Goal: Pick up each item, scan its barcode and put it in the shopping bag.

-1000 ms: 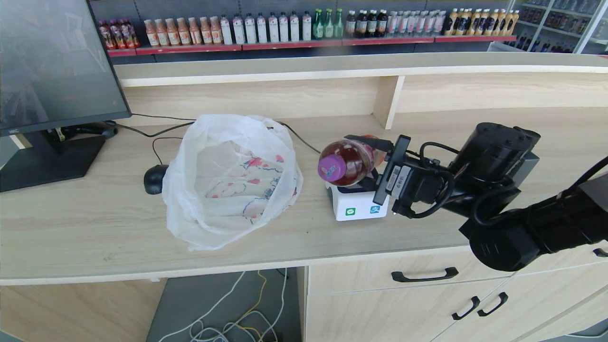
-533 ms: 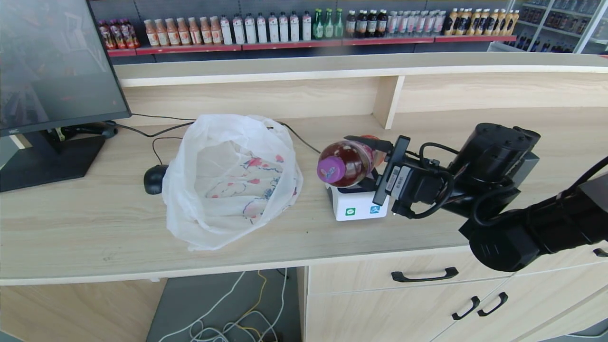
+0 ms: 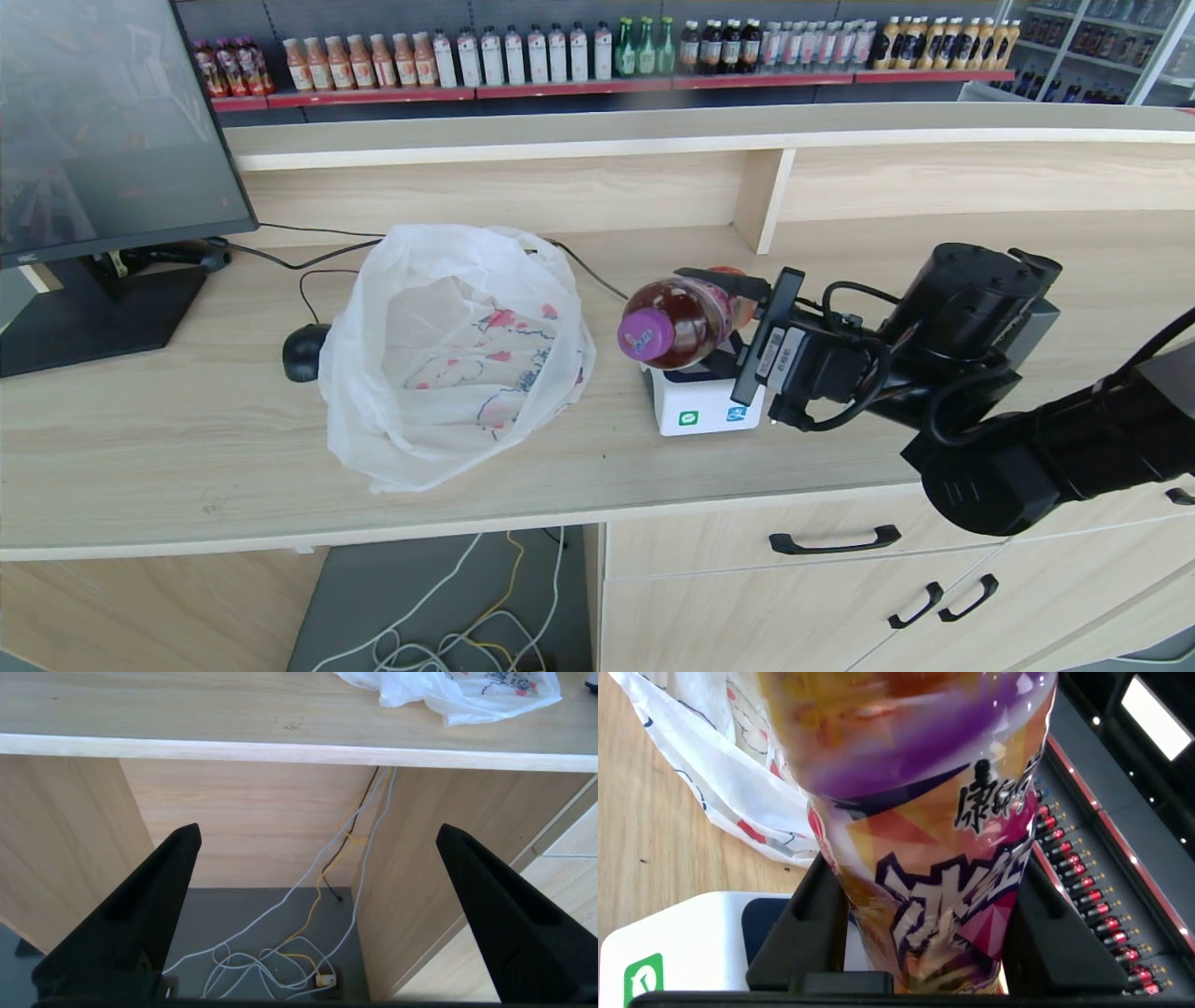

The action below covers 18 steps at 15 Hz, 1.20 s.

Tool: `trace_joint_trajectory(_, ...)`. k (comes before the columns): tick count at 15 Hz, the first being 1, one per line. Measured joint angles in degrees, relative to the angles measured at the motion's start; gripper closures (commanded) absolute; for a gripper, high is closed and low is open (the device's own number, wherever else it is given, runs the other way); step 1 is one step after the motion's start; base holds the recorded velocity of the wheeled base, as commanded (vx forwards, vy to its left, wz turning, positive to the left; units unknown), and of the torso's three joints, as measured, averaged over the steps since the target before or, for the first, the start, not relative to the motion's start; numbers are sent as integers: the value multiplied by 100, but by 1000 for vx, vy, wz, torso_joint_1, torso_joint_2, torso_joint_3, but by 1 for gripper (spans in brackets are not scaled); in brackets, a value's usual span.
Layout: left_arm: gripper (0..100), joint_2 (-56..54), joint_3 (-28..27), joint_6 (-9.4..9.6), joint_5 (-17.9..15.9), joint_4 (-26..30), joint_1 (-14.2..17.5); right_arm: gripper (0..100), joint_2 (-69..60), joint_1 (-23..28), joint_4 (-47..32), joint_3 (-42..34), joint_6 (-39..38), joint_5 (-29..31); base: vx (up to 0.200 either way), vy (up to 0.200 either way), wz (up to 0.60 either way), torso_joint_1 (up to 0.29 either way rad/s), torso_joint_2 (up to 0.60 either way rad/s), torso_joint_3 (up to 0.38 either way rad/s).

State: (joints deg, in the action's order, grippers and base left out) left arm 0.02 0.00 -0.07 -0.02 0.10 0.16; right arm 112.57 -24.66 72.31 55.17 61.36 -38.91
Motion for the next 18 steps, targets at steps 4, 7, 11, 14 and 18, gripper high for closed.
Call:
trace_joint_trajectory(4, 0, 0, 0, 0, 2, 0, 0, 100, -5, 0, 0, 6, -43, 22, 0, 0, 0, 0, 0, 0)
trace_joint_trajectory(7, 0, 0, 0, 0, 0, 0, 0, 100, -35, 5, 88, 17, -416, 156, 0, 0, 0, 0, 0, 0)
trace_joint_trajectory(11, 0, 0, 0, 0, 2, 0, 0, 100, -227, -4, 319, 28, -1253, 941, 0, 0, 0, 0, 0, 0)
trace_joint_trajectory(14, 0, 0, 0, 0, 0, 0, 0, 100, -347, -89, 862, 28, -2205, 1638, 0, 0, 0, 0, 0, 0)
trace_joint_trajectory(18, 0, 0, 0, 108, -2, 0, -2, 100, -491, -260, 1324, -165, -3117, 2005, 0, 0, 0, 0, 0, 0)
